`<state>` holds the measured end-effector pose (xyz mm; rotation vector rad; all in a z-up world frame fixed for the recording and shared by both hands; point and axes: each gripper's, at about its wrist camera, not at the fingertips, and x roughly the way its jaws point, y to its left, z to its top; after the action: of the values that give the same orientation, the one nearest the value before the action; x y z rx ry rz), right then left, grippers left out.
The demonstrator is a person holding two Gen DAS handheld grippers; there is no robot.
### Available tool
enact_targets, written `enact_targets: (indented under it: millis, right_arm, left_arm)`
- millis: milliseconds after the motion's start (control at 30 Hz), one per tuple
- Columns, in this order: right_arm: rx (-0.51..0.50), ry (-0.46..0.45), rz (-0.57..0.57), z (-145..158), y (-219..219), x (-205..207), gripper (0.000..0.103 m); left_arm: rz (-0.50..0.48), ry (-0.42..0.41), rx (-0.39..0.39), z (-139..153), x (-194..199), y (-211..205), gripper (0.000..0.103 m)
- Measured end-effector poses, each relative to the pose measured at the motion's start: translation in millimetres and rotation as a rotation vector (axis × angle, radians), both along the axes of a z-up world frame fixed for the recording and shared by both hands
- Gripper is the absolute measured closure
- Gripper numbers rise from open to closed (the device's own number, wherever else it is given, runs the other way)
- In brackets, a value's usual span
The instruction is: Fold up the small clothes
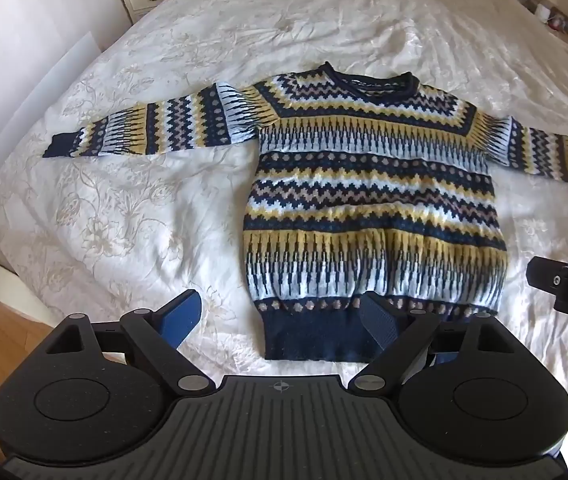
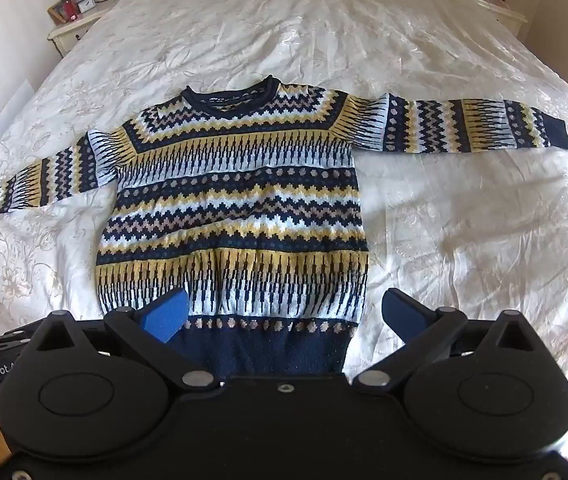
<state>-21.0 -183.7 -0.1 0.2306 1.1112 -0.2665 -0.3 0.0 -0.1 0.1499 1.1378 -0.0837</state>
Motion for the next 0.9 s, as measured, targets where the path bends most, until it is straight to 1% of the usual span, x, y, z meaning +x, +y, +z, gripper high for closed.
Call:
enact_targets:
  millis: [400,900]
  right_arm:
    - [-0.002,-0.001,-0.001,-0.6,-2.5,3.2,0.001]
    - [-0.002,0.001,0.003,0.1,-6.1,6.7,0.001]
  left_arm:
    - [-0.001,0.012,-0.007,0.3,-1.9,7.0,0.016]
    - [0.0,0.024,0.014,-1.7,-4.4,-2.7,0.016]
